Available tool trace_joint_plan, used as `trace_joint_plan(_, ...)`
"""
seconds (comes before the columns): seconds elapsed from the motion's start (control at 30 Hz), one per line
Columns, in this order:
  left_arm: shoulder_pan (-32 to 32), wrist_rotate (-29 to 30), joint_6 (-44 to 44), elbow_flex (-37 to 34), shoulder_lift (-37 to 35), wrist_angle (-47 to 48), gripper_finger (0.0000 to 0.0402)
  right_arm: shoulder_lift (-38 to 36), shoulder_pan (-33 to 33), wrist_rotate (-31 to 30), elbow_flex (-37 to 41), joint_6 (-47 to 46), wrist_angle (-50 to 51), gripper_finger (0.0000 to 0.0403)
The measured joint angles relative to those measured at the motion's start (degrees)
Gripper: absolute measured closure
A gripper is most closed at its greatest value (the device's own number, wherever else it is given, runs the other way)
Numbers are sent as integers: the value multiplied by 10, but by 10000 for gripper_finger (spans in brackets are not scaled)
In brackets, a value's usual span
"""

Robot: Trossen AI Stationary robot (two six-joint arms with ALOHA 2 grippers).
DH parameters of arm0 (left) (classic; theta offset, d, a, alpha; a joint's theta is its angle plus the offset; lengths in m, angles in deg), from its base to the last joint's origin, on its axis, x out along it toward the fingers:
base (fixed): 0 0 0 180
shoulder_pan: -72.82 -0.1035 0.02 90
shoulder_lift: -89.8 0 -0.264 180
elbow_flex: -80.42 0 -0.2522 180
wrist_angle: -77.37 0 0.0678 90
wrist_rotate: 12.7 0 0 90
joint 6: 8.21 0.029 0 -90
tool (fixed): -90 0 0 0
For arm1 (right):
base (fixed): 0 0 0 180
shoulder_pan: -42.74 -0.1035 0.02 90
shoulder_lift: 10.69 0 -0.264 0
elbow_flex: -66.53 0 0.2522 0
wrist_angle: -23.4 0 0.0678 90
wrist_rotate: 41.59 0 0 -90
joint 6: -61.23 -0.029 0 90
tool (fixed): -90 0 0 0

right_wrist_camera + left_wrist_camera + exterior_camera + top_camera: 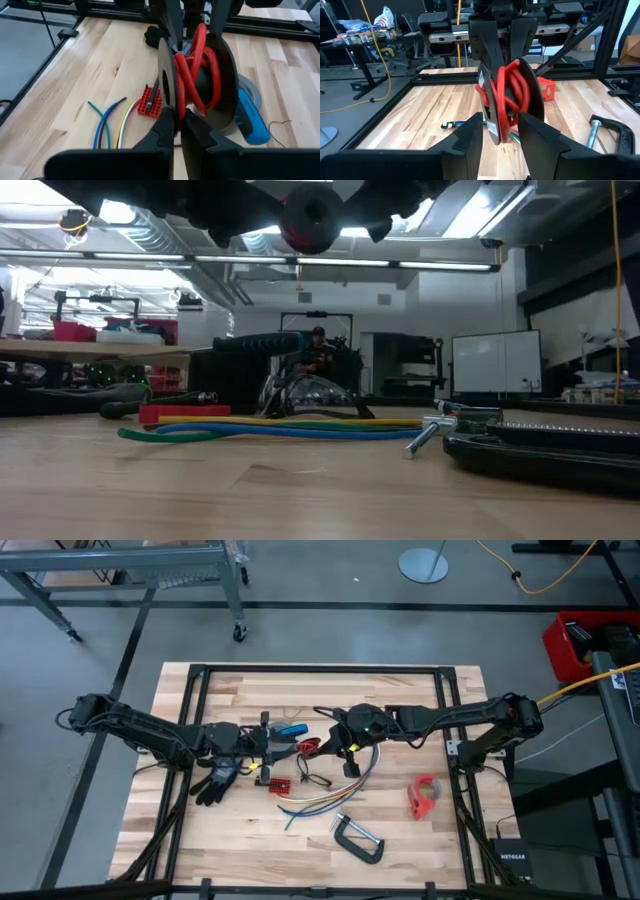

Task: Coil cords
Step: Uncoil the red wire from the black spool

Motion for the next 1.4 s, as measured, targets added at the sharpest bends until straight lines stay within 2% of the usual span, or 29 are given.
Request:
trace_joint_plan(0.3, 0, 4, 0, 0, 0, -2, 296, 0, 0, 0, 0, 0, 0, 388)
trace_joint_plan(0.53, 0, 4, 0, 0, 0, 3, 381, 0, 1, -6, 0, 0, 5, 388)
trace_joint_plan(0.6, 0, 4, -2, 0, 0, 4, 394, 0, 1, -6, 0, 0, 6, 388)
trace_joint_plan(1.4, 0, 28, -112, 1, -1, 80, 400, 1, 1, -114, 0, 0, 4, 388)
